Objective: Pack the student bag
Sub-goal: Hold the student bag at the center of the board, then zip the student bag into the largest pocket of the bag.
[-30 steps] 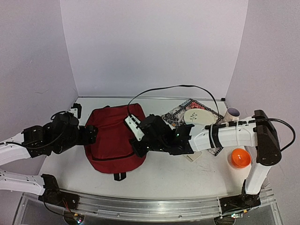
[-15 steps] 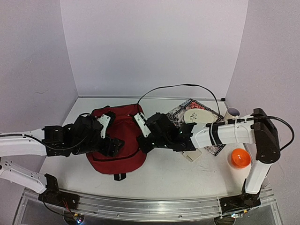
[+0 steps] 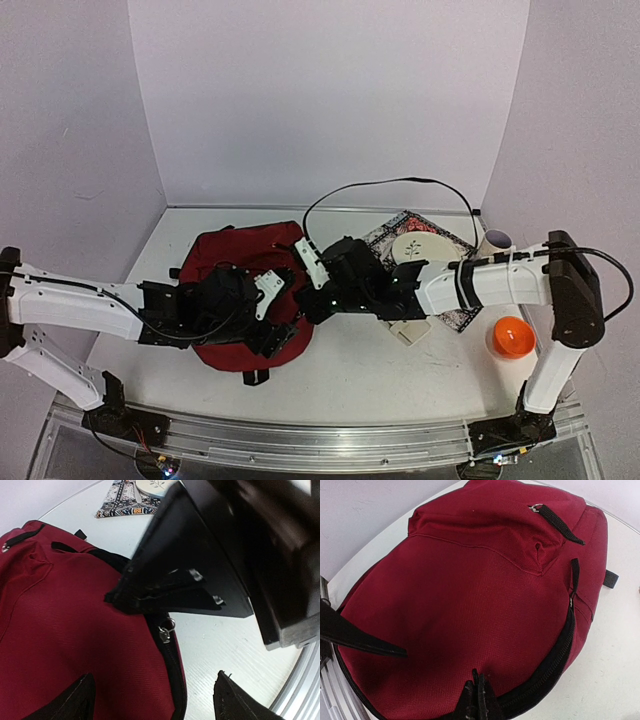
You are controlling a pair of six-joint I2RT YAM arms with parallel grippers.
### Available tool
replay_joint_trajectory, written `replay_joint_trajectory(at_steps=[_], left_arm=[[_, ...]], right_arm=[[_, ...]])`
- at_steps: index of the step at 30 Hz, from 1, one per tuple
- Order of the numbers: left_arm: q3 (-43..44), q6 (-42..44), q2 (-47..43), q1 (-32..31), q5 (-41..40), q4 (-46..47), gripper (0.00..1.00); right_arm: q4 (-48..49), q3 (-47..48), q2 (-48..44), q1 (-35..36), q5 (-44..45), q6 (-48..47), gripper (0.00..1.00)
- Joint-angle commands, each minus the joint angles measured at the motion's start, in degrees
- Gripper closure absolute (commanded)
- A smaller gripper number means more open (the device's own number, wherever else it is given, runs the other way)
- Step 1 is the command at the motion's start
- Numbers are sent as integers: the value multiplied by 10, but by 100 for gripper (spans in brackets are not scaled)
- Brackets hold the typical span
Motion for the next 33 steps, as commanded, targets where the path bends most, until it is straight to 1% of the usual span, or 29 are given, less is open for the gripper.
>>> replay_joint_trajectory(at_steps=[1,4,6,8,9,14,15,16,22,26,33], left_arm=[[8,25,49,-8,-37,41,18],[6,23,69,-13,-68,42,23],[2,22,72,-15,-78,45,32],[-2,22,71,-15,-76,47,45],[-3,21,70,-15,-75,47,54],[-27,9,40,-15,-52,44,94],[-33,7,28,-15,-43,42,99],[-40,4,14,-16,-32,41,100],[-87,-21,-94,-23,4,21,100],[-119,-49,-160,-24,36,20,100],[-162,-98,-277,-24,55,22,100]], right_arm=[[21,0,-31,-5,-13,12,100],[21,-1,-33,-7,-14,15,100],[22,-2,-35,-9,-14,18,100],[22,-3,-36,-13,-15,21,100],[23,-3,-35,-14,-15,23,100],[23,-2,-35,-27,-9,28,100],[23,-2,-34,-32,-6,29,100],[23,-1,-33,-39,-4,29,100],[20,17,-12,-99,-8,28,100],[19,44,17,-136,-19,23,100],[2,113,81,-195,-31,29,100]])
